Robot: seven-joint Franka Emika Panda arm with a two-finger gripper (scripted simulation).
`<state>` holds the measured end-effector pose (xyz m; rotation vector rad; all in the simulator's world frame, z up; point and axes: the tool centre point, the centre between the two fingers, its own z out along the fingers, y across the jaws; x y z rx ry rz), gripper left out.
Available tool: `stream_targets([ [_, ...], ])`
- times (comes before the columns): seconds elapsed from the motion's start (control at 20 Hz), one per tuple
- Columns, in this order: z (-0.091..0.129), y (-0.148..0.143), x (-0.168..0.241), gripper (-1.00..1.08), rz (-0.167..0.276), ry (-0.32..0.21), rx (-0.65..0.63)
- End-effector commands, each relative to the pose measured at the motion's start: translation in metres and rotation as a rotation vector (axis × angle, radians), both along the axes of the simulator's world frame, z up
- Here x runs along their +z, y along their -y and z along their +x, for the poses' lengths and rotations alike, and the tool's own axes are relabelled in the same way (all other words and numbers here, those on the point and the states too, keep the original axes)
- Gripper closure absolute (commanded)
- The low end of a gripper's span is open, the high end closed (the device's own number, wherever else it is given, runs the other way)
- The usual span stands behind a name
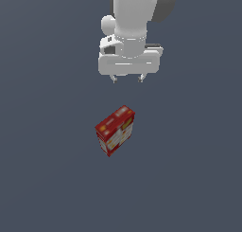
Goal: Pick up the object and move it to a goal position.
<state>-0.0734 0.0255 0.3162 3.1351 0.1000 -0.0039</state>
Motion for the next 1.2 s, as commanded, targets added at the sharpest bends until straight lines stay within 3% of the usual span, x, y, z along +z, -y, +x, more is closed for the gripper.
stream_targets([
  [0.0, 0.000, 0.000, 0.000, -0.92, 0.000, 0.000, 0.000],
  [0.5, -0.008, -0.024, -0.002, -0.92, 0.033, -0.014, 0.016],
  [1.15, 0.003, -0.019, -0.006, -0.92, 0.033, -0.014, -0.055],
])
